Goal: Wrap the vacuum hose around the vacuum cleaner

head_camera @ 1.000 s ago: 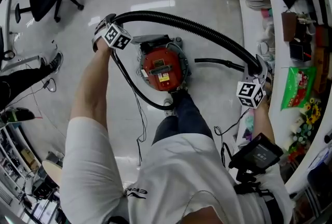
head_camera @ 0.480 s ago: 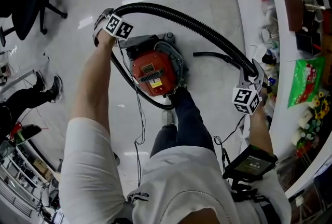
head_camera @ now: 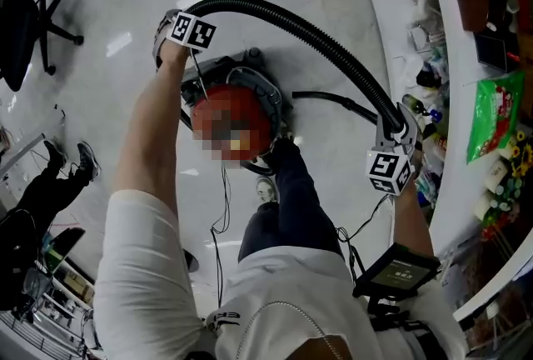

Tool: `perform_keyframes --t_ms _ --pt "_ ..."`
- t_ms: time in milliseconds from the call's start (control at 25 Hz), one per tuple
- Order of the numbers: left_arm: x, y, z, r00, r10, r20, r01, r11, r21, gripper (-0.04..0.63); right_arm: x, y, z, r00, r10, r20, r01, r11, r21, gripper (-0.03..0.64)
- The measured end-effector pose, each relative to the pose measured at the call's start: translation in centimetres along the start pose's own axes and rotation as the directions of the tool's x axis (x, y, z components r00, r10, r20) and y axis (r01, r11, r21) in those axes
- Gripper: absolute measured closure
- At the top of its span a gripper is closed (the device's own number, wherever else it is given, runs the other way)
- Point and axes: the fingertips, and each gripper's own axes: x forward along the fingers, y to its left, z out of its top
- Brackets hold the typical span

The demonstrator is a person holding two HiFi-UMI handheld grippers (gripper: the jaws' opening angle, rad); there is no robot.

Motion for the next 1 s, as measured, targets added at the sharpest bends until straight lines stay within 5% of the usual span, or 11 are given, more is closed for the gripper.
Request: perform_keyframes --t_ms 200,360,480,800,1000 --pt "1.1 -3.5 1.6 0.998 -0.015 0.055 0.017 0.999 -0.039 0.422 0.2 -0.4 -2.3 0.998 -0.011 -0.056 0.017 0.994 0.104 0.451" --pt "1.4 -5.8 2.4 0.992 0.05 0.114 -0.066 0.989 0.136 0.345 0.2 -0.3 -3.1 0.998 -0.012 -0.068 0.017 0.996 0.082 0.451" --pt "1.3 -9.0 3.9 0.986 0.019 0.166 -0.055 0.975 0.217 0.342 0.3 -0.1 -3.6 0.997 -0.014 -0.082 0.021 0.996 0.087 0.453" --pt "-2.3 -18.2 8.2 0.946 -0.16 0.281 0.127 0.983 0.135 0.342 1.1 0.1 -6.9 0.984 0.023 -0.179 0.01 0.984 0.18 0.453" --pt "-6.2 -24.8 7.3 0.894 -0.318 0.315 0.328 0.944 0.023 0.342 0.5 1.7 -7.3 0.982 0.053 -0.181 -0.018 0.982 0.187 0.453"
